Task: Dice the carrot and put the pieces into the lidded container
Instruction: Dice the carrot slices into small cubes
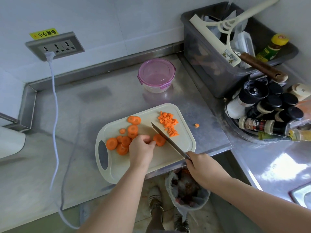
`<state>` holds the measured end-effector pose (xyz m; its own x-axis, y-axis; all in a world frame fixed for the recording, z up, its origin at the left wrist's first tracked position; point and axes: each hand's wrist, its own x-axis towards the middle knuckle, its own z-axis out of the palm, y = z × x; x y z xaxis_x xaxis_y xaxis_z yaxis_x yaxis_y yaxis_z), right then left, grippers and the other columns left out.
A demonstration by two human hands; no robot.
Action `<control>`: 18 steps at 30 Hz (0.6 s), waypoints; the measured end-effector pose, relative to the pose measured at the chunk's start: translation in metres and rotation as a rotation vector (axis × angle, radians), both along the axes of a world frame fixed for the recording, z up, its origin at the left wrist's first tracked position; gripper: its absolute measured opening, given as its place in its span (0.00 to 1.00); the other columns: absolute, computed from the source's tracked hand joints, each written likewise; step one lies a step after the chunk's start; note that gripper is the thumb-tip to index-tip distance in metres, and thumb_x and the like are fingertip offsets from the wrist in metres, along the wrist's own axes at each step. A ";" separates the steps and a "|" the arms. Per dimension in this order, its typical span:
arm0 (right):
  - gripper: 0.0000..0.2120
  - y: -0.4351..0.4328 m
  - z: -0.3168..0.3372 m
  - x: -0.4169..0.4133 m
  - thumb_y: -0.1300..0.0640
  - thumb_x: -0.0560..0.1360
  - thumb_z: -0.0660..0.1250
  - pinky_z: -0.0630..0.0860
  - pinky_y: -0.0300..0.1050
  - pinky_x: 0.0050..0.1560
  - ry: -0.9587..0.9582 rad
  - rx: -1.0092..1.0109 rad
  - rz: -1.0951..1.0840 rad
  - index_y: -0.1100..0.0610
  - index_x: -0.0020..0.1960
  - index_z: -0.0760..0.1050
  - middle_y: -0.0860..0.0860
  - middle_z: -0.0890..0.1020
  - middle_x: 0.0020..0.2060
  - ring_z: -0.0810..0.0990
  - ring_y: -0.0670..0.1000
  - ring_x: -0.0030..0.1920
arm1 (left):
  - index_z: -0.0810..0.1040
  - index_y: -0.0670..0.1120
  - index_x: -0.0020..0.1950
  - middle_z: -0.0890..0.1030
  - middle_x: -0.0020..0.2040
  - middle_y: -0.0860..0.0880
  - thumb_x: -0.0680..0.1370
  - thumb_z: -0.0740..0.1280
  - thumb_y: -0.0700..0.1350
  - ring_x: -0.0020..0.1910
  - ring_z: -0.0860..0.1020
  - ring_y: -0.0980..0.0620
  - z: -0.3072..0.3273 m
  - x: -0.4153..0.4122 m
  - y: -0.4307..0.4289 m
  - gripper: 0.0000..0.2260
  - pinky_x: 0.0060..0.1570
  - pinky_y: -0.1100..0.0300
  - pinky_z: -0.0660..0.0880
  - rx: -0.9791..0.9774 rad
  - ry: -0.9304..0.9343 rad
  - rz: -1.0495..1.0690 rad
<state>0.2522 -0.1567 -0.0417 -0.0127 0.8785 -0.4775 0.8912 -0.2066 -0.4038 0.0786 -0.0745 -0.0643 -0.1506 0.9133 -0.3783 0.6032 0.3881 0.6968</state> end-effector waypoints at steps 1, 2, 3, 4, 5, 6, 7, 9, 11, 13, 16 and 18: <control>0.15 0.000 0.001 -0.001 0.51 0.82 0.51 0.81 0.48 0.47 -0.003 0.001 0.006 0.53 0.63 0.72 0.50 0.82 0.43 0.81 0.50 0.41 | 0.79 0.42 0.58 0.82 0.55 0.47 0.75 0.70 0.43 0.55 0.79 0.49 -0.001 0.002 0.001 0.13 0.54 0.62 0.72 -0.003 -0.007 0.008; 0.15 -0.001 0.001 -0.001 0.51 0.83 0.51 0.81 0.47 0.47 -0.007 -0.001 0.012 0.52 0.63 0.71 0.50 0.81 0.43 0.81 0.49 0.41 | 0.80 0.42 0.57 0.82 0.54 0.46 0.75 0.70 0.42 0.53 0.80 0.49 -0.002 0.003 0.002 0.12 0.56 0.59 0.74 -0.009 -0.020 0.020; 0.15 -0.001 0.002 -0.001 0.51 0.83 0.51 0.81 0.47 0.46 -0.009 -0.003 0.017 0.52 0.63 0.71 0.50 0.81 0.42 0.81 0.49 0.41 | 0.80 0.42 0.57 0.83 0.53 0.46 0.75 0.70 0.41 0.52 0.80 0.49 -0.003 0.005 0.004 0.11 0.56 0.57 0.75 -0.016 -0.035 0.031; 0.15 0.000 0.002 -0.002 0.51 0.83 0.51 0.81 0.47 0.46 -0.010 -0.009 0.022 0.52 0.63 0.71 0.50 0.81 0.42 0.81 0.49 0.41 | 0.80 0.42 0.56 0.83 0.52 0.46 0.75 0.69 0.41 0.51 0.81 0.48 -0.003 0.007 0.005 0.10 0.56 0.55 0.76 -0.024 -0.045 0.040; 0.15 0.000 0.003 -0.001 0.51 0.83 0.51 0.81 0.47 0.46 -0.010 -0.011 0.027 0.52 0.63 0.71 0.50 0.81 0.42 0.81 0.49 0.41 | 0.81 0.42 0.56 0.83 0.51 0.46 0.75 0.69 0.41 0.50 0.81 0.48 -0.003 0.008 0.006 0.10 0.56 0.54 0.77 -0.031 -0.050 0.047; 0.14 0.000 0.003 -0.001 0.51 0.83 0.51 0.81 0.47 0.45 -0.011 -0.013 0.032 0.52 0.62 0.71 0.50 0.81 0.41 0.81 0.49 0.40 | 0.81 0.43 0.56 0.84 0.51 0.46 0.75 0.69 0.41 0.50 0.82 0.48 -0.003 0.008 0.007 0.10 0.55 0.54 0.77 -0.036 -0.051 0.052; 0.14 0.000 0.003 -0.001 0.51 0.83 0.51 0.81 0.47 0.45 -0.013 -0.014 0.036 0.53 0.62 0.71 0.50 0.80 0.41 0.81 0.49 0.40 | 0.81 0.43 0.55 0.84 0.50 0.45 0.75 0.69 0.41 0.49 0.82 0.48 -0.004 0.008 0.007 0.10 0.55 0.54 0.78 -0.039 -0.052 0.057; 0.14 -0.001 0.002 -0.002 0.51 0.83 0.51 0.81 0.48 0.44 -0.017 -0.018 0.043 0.53 0.60 0.72 0.50 0.80 0.40 0.80 0.49 0.39 | 0.81 0.43 0.55 0.84 0.48 0.45 0.74 0.69 0.41 0.48 0.82 0.48 -0.004 0.008 0.008 0.10 0.53 0.54 0.78 -0.043 -0.058 0.066; 0.13 0.000 0.002 -0.002 0.51 0.82 0.51 0.81 0.49 0.44 -0.015 -0.030 0.046 0.53 0.59 0.71 0.50 0.80 0.39 0.80 0.49 0.39 | 0.81 0.43 0.54 0.84 0.47 0.46 0.74 0.70 0.41 0.48 0.82 0.48 -0.004 0.008 0.007 0.10 0.52 0.55 0.78 -0.049 -0.065 0.078; 0.13 0.002 0.005 -0.001 0.51 0.83 0.50 0.80 0.50 0.45 -0.001 -0.055 0.036 0.53 0.57 0.72 0.50 0.80 0.40 0.81 0.50 0.39 | 0.81 0.44 0.54 0.84 0.47 0.46 0.74 0.70 0.42 0.48 0.82 0.49 -0.003 0.008 0.007 0.09 0.53 0.56 0.78 -0.049 -0.081 0.089; 0.12 0.008 0.016 0.001 0.53 0.82 0.50 0.75 0.50 0.37 0.035 0.000 -0.032 0.55 0.55 0.71 0.50 0.76 0.34 0.77 0.52 0.34 | 0.81 0.46 0.50 0.84 0.46 0.47 0.74 0.70 0.42 0.47 0.82 0.50 -0.003 0.009 0.006 0.06 0.53 0.56 0.78 -0.068 -0.121 0.105; 0.12 0.013 0.022 -0.001 0.54 0.82 0.50 0.72 0.49 0.34 0.039 0.059 -0.046 0.53 0.60 0.69 0.50 0.74 0.32 0.74 0.52 0.32 | 0.79 0.48 0.46 0.84 0.45 0.46 0.73 0.71 0.41 0.46 0.82 0.49 -0.003 0.009 0.006 0.04 0.54 0.53 0.78 -0.078 -0.156 0.118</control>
<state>0.2509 -0.1441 -0.0200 0.0107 0.9052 -0.4248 0.8647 -0.2217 -0.4508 0.0875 -0.0688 -0.0672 -0.1895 0.8599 -0.4739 0.4375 0.5061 0.7433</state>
